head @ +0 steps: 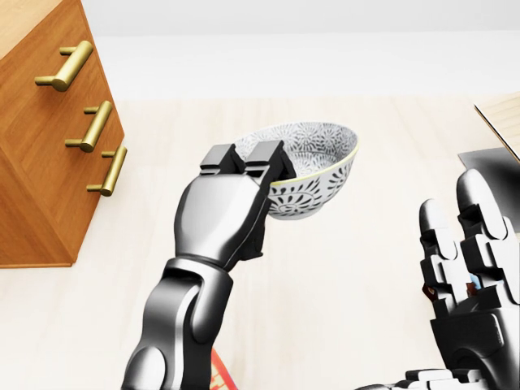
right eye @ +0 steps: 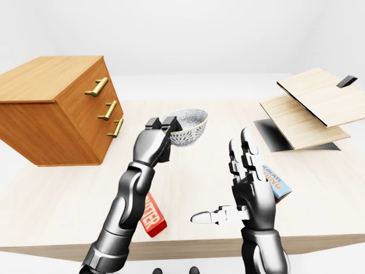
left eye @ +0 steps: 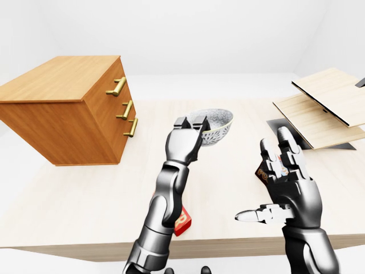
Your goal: Close the top drawer of the cabinet and put the bowl on top of it.
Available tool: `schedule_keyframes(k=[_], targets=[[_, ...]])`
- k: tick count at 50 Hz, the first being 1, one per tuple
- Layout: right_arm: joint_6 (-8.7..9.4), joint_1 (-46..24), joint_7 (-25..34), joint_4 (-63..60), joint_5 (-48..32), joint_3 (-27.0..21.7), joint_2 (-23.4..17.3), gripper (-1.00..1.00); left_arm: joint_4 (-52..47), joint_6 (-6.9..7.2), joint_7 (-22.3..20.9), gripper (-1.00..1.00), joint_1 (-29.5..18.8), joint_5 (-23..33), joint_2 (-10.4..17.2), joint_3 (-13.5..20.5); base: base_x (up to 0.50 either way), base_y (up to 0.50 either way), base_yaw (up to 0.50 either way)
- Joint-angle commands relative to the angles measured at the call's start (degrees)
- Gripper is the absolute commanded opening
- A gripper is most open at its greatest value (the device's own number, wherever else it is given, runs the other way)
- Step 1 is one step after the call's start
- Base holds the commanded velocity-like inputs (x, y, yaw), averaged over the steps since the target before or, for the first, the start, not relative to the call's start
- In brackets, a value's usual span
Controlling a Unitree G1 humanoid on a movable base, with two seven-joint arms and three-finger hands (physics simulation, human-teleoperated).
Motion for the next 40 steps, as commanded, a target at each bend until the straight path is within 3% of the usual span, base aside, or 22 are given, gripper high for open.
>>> schedule_keyframes(k=[1,12,27,40], targets=[[0.00,0.27,-0.09,0.09,-0.15,0.38,-0.11,1.00,-5.77,0.00,-3.53,-1.00,-3.03,-0.30,1.17,2.66,0.00,0.00,0.00],[0.00,0.90,-0.31,0.09,-0.67,1.40,-0.26,1.00,-9.13,0.00,-6.89,-1.00,-7.35,-2.85,3.58,6.22,0.00,0.00,0.00],[0.00,1.17,-0.89,0.50,-1.11,2.60,-0.75,1.00,-8.95,0.00,-6.70,-1.00,-15.56,-8.88,8.32,11.14,0.00,0.00,0.00],[0.00,0.27,-1.23,2.31,-1.48,3.07,-1.18,1.00,-8.36,0.00,-6.01,-1.00,-19.79,-13.84,12.52,13.76,0.00,0.00,0.00]])
